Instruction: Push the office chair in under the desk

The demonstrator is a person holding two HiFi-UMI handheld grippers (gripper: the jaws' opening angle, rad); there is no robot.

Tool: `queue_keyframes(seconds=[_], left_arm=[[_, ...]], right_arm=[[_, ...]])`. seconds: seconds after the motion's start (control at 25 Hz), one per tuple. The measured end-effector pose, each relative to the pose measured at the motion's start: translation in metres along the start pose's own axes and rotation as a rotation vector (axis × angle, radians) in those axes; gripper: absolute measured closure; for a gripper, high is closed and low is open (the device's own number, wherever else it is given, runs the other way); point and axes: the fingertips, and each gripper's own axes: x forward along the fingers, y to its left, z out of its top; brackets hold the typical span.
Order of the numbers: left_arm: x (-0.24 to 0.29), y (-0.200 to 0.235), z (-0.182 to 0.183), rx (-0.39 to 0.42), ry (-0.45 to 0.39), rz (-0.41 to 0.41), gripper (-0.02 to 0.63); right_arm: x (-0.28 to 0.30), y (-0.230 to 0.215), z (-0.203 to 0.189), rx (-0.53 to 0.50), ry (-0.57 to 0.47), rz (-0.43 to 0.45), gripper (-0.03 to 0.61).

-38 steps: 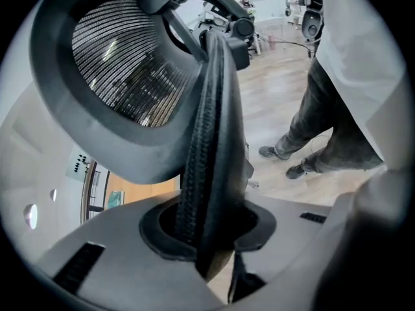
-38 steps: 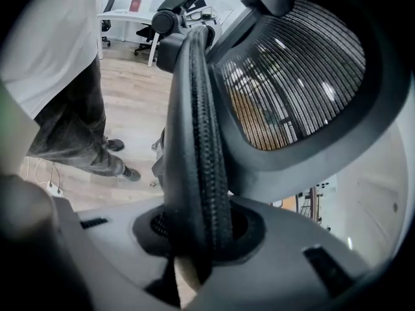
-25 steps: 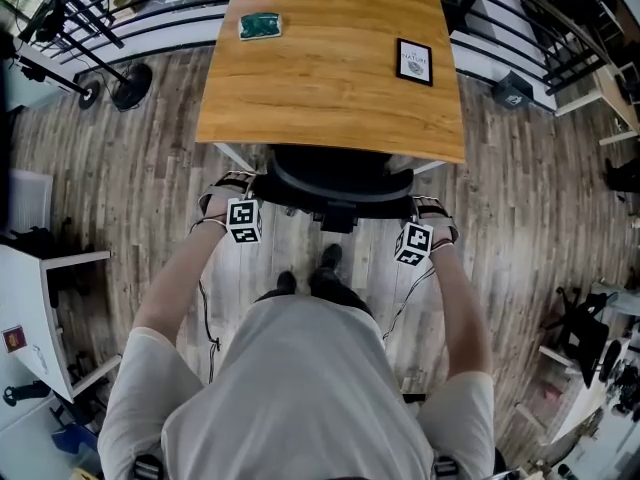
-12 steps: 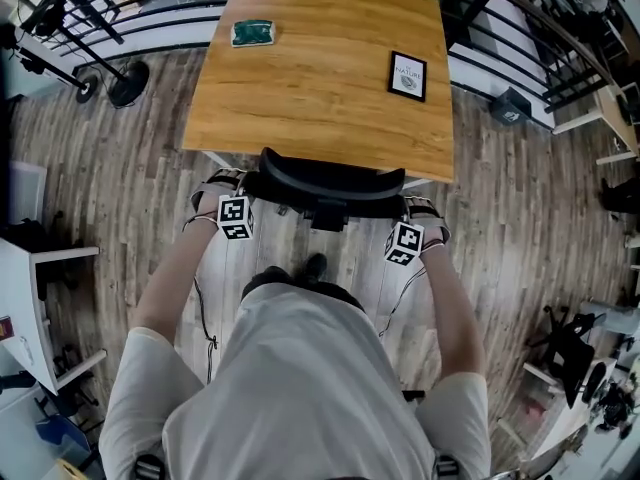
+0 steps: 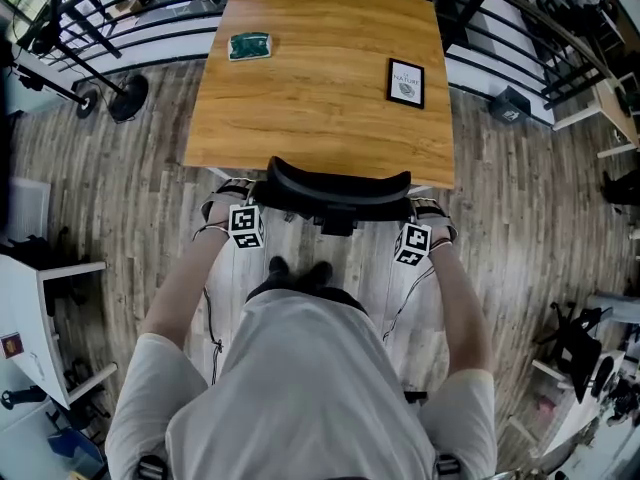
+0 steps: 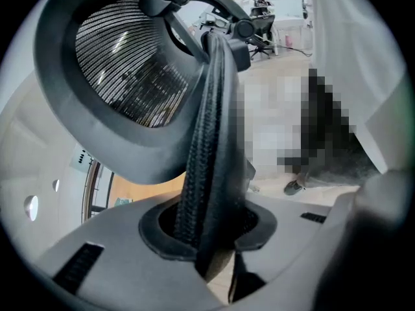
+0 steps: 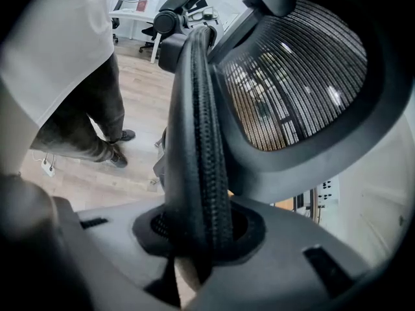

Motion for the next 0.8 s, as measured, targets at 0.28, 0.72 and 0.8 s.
queue_keyframes(seconds=[0.28,0.72,0.8], left_arm=[[0.0006,-0.001,0.0009,0.002,-0.002,-0.006,0.517],[0.0004,-0.0005,0.0011,0.027,0.01,-0.036,0.512],[0.0003,-0.0043,-0.0007,0.027,0.023,-0.054,0.477]], right_arm=[[-0.0004,0.001,-0.0002,0.005,0.003,0.001,0.497],[-0.0016,0.0054,-0.0029,-0.017,0.012,0.06,0.497],[-0.0008,0.0071,-0.0024,-0.021,0.015,0.067,0.488]])
